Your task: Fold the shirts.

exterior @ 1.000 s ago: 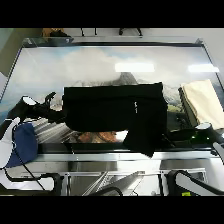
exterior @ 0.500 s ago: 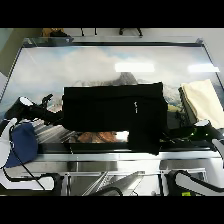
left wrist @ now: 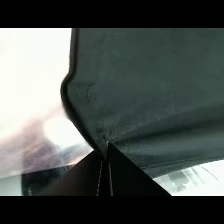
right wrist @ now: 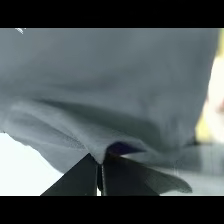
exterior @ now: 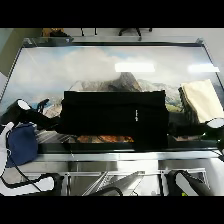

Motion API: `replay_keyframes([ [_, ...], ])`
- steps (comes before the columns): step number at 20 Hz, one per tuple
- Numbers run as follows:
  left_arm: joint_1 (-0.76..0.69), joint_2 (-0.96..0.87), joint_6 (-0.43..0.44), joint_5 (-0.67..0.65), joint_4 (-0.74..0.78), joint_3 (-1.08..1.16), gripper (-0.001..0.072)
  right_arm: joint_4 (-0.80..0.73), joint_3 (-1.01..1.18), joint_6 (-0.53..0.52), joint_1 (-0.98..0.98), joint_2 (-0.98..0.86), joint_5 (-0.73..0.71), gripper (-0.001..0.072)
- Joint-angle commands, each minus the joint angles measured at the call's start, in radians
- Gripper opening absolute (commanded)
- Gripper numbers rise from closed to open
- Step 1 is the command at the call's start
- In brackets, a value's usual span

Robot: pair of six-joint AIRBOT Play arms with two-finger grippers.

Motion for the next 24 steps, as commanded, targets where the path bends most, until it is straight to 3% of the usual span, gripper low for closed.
replay_keyframes([
  [1,0.000,0.042,-0.018,-0.014,0.005,0.085,0.0014,0.202,0.131,-0.150,0.008,-0.018,-0.087,0.0020],
  [5,-0.039,-0.007,-0.023,-0.006,0.006,0.242,0.0014,0.267,0.292,-0.261,0.090,-0.234,-0.226,0.0021],
  [10,-0.142,-0.229,-0.024,0.030,0.009,0.457,0.0014,0.266,0.478,-0.314,0.183,-0.536,-0.379,0.0022],
  [14,-0.168,-0.415,-0.045,0.032,0.010,0.615,0.0014,0.266,0.563,-0.341,0.188,-0.698,-0.397,0.0022],
  [18,-0.169,-0.527,-0.064,-0.044,0.019,0.762,0.0014,0.243,0.590,-0.372,0.183,-0.729,-0.419,0.0031],
  [19,-0.169,-0.539,-0.064,-0.065,0.023,0.794,0.0015,0.226,0.601,-0.370,0.171,-0.720,-0.400,0.0171],
  [20,-0.167,-0.549,-0.066,-0.097,0.029,0.826,0.0017,0.227,0.608,-0.351,0.150,-0.708,-0.373,0.0407],
  [21,-0.167,-0.555,-0.076,-0.129,0.043,0.859,0.0020,0.227,0.617,-0.325,0.119,-0.697,-0.339,0.0583],
  [22,-0.167,-0.555,-0.076,-0.159,0.043,0.892,0.0251,0.227,0.623,-0.308,0.085,-0.687,-0.312,0.0612],
  [23,-0.167,-0.555,-0.084,-0.183,0.042,0.925,0.0664,0.227,0.623,-0.308,0.047,-0.679,-0.295,0.0613],
  [24,-0.167,-0.555,-0.101,-0.203,0.040,0.955,0.0706,0.228,0.623,-0.307,0.016,-0.678,-0.283,0.0615],
])
